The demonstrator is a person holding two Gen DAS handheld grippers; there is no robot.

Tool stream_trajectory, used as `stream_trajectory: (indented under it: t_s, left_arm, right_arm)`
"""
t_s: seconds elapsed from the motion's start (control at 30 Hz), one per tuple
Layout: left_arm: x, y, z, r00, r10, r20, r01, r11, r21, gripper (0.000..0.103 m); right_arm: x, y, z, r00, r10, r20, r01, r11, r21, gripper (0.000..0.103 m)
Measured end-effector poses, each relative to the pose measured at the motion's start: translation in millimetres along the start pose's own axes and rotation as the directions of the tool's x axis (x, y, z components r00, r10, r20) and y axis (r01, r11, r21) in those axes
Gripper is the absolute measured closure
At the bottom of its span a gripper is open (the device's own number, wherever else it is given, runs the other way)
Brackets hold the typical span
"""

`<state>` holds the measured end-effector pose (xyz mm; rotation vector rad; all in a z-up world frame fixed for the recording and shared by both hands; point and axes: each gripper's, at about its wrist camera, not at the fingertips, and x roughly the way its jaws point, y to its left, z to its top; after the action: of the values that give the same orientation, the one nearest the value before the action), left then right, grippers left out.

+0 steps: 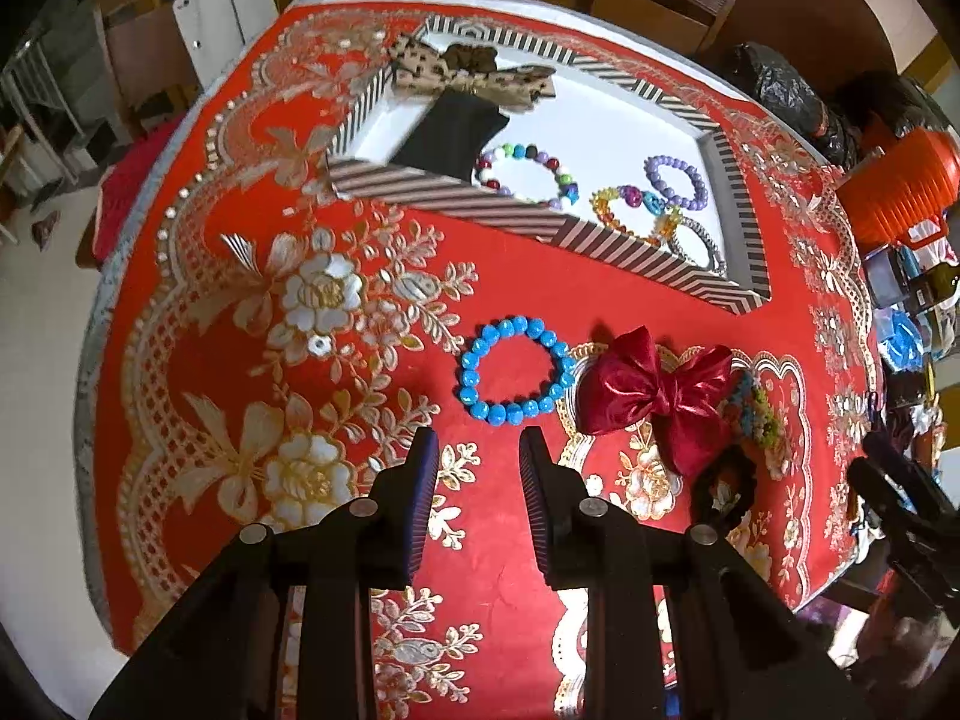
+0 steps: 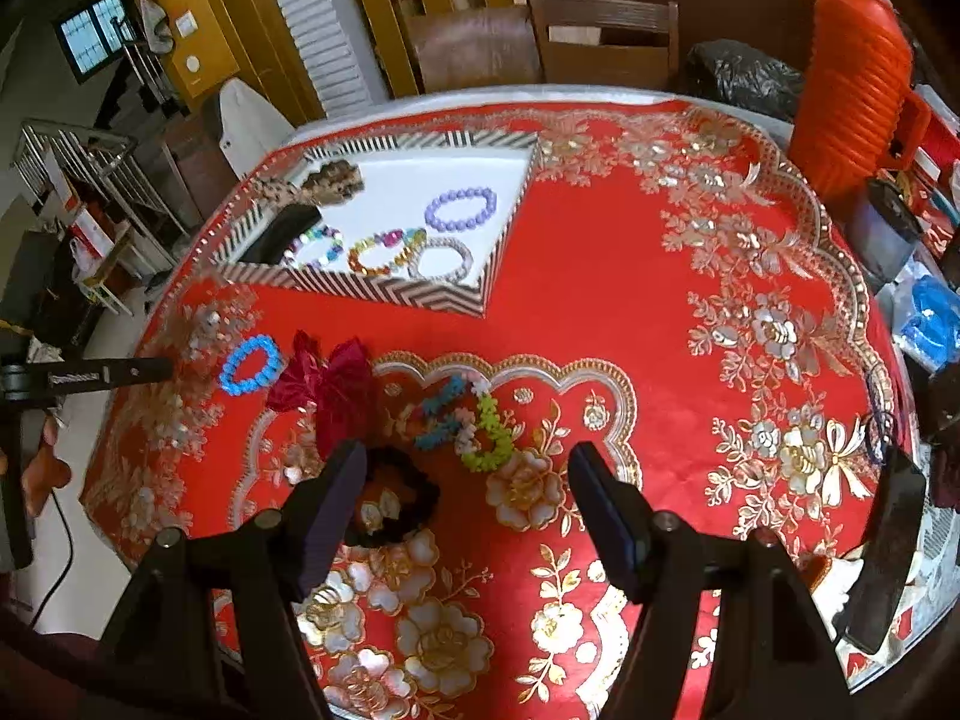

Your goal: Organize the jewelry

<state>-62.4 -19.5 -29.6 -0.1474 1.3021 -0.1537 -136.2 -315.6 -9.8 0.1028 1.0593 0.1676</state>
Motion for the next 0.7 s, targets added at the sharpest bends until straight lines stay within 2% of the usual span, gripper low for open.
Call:
stream_trajectory:
  t_s: [0.07,0.13,0.27,0.53,0.7]
  left_arm:
    - [6,1,1,1.000,0.001,-0.015,-0.001,1.000,-0.002,0.094]
    - [10,1,2,1.000,0.007,-0.023,-0.007,1.000,0.005,0.094]
    - [19,5,6,0.999,0.022,-0.035,-0.022,1.000,0.013,0.094]
    - [33,13,21,0.998,0.021,-0.057,-0.021,1.000,0.002,0.091]
    - [44,4,27,0.997,0.044,-0.068,-0.040,0.998,0.058,0.091]
  right_arm:
    - [13,-1,1,1.000,-0.005,-0.013,0.005,1.000,-0.006,0.032]
    - [27,-1,3,0.999,-0.041,-0.033,0.040,0.999,-0.021,0.039]
    - [49,-8,4,0.996,-0.034,-0.082,0.034,0.999,0.007,0.047]
    - [65,-16,6,0.991,-0.063,-0.117,0.069,0.997,0.046,0.047]
    - [74,-20,3,0.985,-0.084,-0.149,0.093,0.994,0.051,0.047]
